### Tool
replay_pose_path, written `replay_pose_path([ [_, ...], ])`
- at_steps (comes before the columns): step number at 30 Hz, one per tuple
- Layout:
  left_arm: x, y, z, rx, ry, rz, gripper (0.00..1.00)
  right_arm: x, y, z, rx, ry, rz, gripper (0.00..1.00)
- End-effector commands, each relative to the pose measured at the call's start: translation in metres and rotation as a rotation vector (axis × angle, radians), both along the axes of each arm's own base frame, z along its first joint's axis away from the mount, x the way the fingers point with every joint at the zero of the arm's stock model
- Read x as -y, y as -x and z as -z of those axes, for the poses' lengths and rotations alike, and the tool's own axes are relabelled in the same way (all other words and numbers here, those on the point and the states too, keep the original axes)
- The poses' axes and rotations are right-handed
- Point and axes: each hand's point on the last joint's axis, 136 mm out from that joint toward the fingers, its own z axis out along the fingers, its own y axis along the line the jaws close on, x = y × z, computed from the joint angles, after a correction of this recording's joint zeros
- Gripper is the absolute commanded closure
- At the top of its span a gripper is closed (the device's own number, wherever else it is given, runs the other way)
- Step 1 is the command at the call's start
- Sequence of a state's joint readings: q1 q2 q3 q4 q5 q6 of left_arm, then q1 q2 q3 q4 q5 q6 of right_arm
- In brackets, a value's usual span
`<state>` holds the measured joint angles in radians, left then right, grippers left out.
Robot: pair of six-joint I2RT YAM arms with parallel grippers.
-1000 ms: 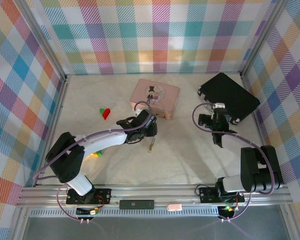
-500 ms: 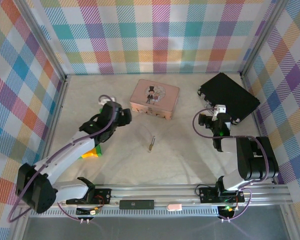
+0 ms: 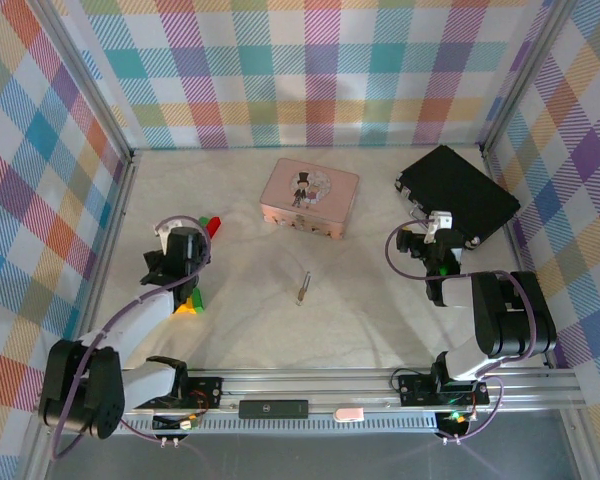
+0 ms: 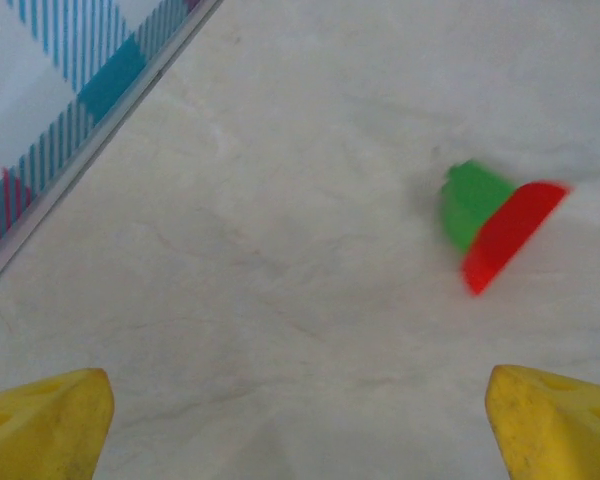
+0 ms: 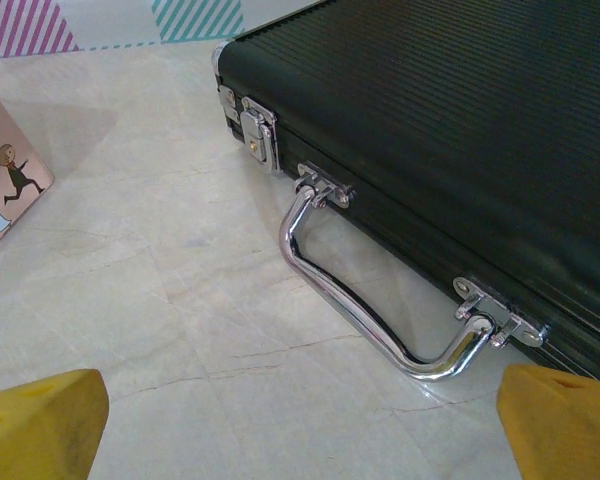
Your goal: Unlock the padlock with the key
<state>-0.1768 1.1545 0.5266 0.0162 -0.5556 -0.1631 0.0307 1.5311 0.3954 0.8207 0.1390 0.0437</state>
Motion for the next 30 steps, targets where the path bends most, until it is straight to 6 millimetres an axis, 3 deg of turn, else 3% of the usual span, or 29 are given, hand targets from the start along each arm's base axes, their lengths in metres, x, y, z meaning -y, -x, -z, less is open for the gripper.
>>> replay_pose_path([
  [1, -0.007, -0.023, -0.007, 0.162, -0.052, 0.068, 0.05, 0.0, -0.003, -0.008, 0.035, -0.007, -0.007, 0.01],
  [3, -0.008, -0.031, -0.001, 0.244, -0.014, 0.098, 0.05, 0.0, -0.003, -0.007, 0.033, -0.008, -0.009, 0.01],
  [7, -0.006, -0.047, 0.005, 0.223, -0.021, 0.147, 0.05, 0.0, -0.003, -0.007, 0.034, -0.008, -0.009, 0.01],
  [12, 0.009, -0.05, 0.008, 0.215, 0.06, 0.242, 0.04, 0.0, -0.003, -0.007, 0.033, -0.008, -0.01, 0.01],
  [14, 0.022, -0.05, 0.003, 0.319, 0.183, 0.301, 0.04, 0.0, -0.003, -0.007, 0.034, -0.008, -0.009, 0.01],
  [17, 0.012, -0.056, 0.012, 0.314, 0.151, 0.238, 0.04, 0.0, -0.003, -0.007, 0.033, -0.008, -0.011, 0.01],
  [20, 0.034, -0.065, 0.034, 0.279, 0.144, 0.35, 0.04, 0.0, -0.003, -0.007, 0.034, -0.008, -0.009, 0.01],
  [30, 0.04, -0.074, 0.036, 0.231, 0.126, 0.37, 0.0, 0.0, -0.003, -0.007, 0.031, -0.008, -0.012, 0.01],
])
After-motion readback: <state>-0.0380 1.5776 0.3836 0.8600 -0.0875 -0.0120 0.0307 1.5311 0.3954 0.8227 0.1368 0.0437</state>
